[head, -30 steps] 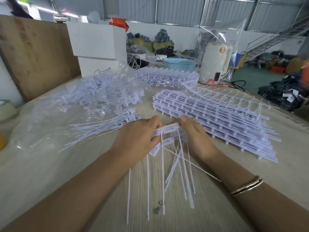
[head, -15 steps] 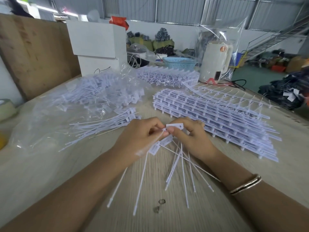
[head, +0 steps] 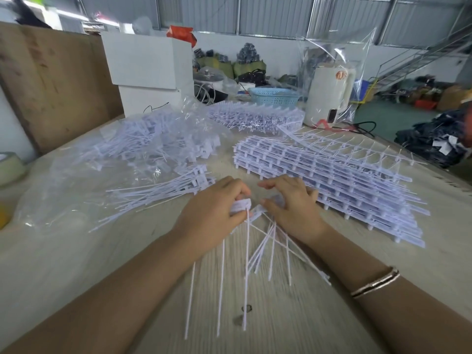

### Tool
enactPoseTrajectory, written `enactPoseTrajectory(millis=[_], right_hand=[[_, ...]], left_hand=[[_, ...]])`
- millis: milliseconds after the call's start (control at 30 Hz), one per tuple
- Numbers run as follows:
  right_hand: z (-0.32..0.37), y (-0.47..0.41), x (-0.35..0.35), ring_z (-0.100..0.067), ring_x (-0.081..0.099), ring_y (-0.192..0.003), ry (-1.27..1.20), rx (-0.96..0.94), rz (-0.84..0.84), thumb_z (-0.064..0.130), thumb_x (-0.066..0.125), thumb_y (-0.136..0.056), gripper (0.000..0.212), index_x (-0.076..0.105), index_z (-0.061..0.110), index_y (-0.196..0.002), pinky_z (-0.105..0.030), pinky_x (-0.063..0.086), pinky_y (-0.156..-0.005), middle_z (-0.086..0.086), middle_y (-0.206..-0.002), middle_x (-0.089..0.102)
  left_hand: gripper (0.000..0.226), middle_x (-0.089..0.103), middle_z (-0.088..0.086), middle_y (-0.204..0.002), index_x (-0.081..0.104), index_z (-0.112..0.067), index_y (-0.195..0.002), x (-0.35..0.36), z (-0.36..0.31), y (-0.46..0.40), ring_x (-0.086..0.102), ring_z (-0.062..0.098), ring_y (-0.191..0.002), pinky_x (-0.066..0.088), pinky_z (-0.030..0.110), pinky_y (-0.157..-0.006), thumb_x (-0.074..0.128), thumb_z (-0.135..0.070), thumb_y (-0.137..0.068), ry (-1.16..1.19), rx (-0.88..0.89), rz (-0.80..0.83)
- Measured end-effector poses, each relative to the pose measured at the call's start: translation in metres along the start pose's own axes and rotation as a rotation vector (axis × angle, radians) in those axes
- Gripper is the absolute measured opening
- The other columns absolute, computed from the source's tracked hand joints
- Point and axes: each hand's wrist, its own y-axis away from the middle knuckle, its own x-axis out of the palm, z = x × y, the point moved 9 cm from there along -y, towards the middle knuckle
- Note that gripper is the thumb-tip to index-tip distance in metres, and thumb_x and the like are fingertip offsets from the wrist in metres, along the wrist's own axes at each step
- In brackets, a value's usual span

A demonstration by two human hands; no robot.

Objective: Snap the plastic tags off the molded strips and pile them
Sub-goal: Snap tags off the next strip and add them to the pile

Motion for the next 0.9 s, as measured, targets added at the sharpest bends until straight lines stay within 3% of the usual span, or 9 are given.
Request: enactPoseTrajectory(millis=[67, 200, 300, 367, 533, 633, 733, 833, 900], right_hand=[[0.013, 0.005, -0.007, -0.012, 0.046, -0.107, -0.087, -0.064, -0.066, 0.029, 0.050, -0.095, 0.018, 0.067, 0.028, -0.100, -0.043, 0.026, -0.097, 0.016, -0.100, 0.056], [0.026, 0.008, 0.005, -0.009, 0.042, -0.103, -0.174, -0.110, 0.083, 0.057, 0.044, -0.085, 0.047, 0.074, 0.020, -0.086, -0.039, 0.025, -0.096, 0.014, -0.096, 0.058], [0.020, 0.005, 0.004, -0.013, 0.047, -0.098, -0.308, -0.083, 0.049, 0.021, 0.058, -0.089, 0.019, 0.070, 0.014, -0.077, -0.041, 0.030, -0.093, 0.011, -0.088, 0.058], [0.005, 0.001, -0.003, -0.016, 0.050, -0.093, -0.420, 0.017, -0.019, 0.008, 0.055, -0.089, 0.024, 0.062, 0.020, -0.069, -0.042, 0.032, -0.091, 0.009, -0.081, 0.057], [-0.018, -0.001, -0.002, -0.023, 0.052, -0.086, -0.484, 0.180, -0.032, 0.011, 0.051, -0.090, 0.020, 0.061, 0.006, -0.073, -0.042, 0.035, -0.088, -0.003, -0.079, 0.057], [-0.001, 0.003, 0.002, -0.012, 0.049, -0.079, -0.490, 0.112, 0.018, 0.014, 0.054, -0.090, 0.021, 0.061, 0.007, -0.072, -0.038, 0.033, -0.084, 0.007, -0.070, 0.054], [0.012, 0.005, 0.007, -0.016, 0.050, -0.069, -0.526, 0.038, 0.097, 0.018, 0.063, -0.087, 0.022, 0.061, 0.000, -0.075, -0.026, 0.037, -0.072, -0.011, -0.072, 0.056], [0.017, 0.005, 0.009, -0.005, 0.046, -0.059, -0.568, -0.008, 0.167, 0.011, 0.064, -0.087, 0.015, 0.061, 0.000, -0.077, -0.011, 0.035, -0.059, -0.008, -0.068, 0.053], [0.019, 0.005, 0.007, -0.006, 0.048, -0.064, -0.567, -0.035, 0.176, 0.009, 0.063, -0.087, 0.010, 0.063, 0.002, -0.080, -0.012, 0.036, -0.063, -0.013, -0.074, 0.055]], left_hand=[[0.035, 0.053, -0.010, -0.103, 0.053, -0.023, -0.114, 0.003, -0.005, -0.001, 0.057, 0.014, -0.090, 0.049, 0.038, -0.072, 0.066, -0.024, -0.082, -0.053, 0.019, 0.014], [0.039, 0.049, -0.007, -0.108, 0.050, -0.021, -0.119, 0.000, -0.021, 0.001, 0.058, 0.017, -0.087, 0.050, 0.038, -0.067, 0.062, -0.028, -0.082, -0.097, 0.101, -0.017], [0.035, 0.055, -0.005, -0.109, 0.053, -0.020, -0.117, -0.002, -0.022, 0.001, 0.060, 0.018, -0.087, 0.051, 0.037, -0.068, 0.060, -0.034, -0.085, -0.103, 0.120, -0.007], [0.028, 0.061, -0.006, -0.107, 0.054, -0.022, -0.114, -0.003, -0.015, 0.001, 0.062, 0.022, -0.085, 0.049, 0.036, -0.070, 0.054, -0.032, -0.088, -0.129, 0.101, 0.000], [0.032, 0.057, -0.011, -0.107, 0.049, -0.026, -0.116, 0.004, -0.010, 0.001, 0.056, 0.014, -0.091, 0.038, 0.029, -0.077, 0.054, -0.029, -0.084, -0.212, 0.124, 0.056], [0.029, 0.057, -0.009, -0.101, 0.050, -0.023, -0.106, 0.003, -0.014, 0.000, 0.056, 0.013, -0.087, 0.033, 0.027, -0.072, 0.057, -0.041, -0.085, -0.256, 0.132, 0.017], [0.019, 0.060, -0.007, -0.094, 0.055, -0.021, -0.098, -0.001, -0.013, -0.003, 0.056, 0.015, -0.083, 0.022, 0.025, -0.063, 0.060, -0.034, -0.085, -0.263, 0.115, 0.012], [0.013, 0.063, -0.010, -0.092, 0.060, -0.027, -0.098, 0.001, -0.003, -0.003, 0.058, 0.013, -0.086, 0.033, 0.027, -0.063, 0.058, -0.035, -0.087, -0.235, 0.050, 0.039], [0.013, 0.065, -0.010, -0.087, 0.065, -0.032, -0.097, 0.002, 0.003, -0.002, 0.060, 0.013, -0.082, 0.038, 0.027, -0.063, 0.057, -0.039, -0.088, -0.192, 0.007, 0.046]])
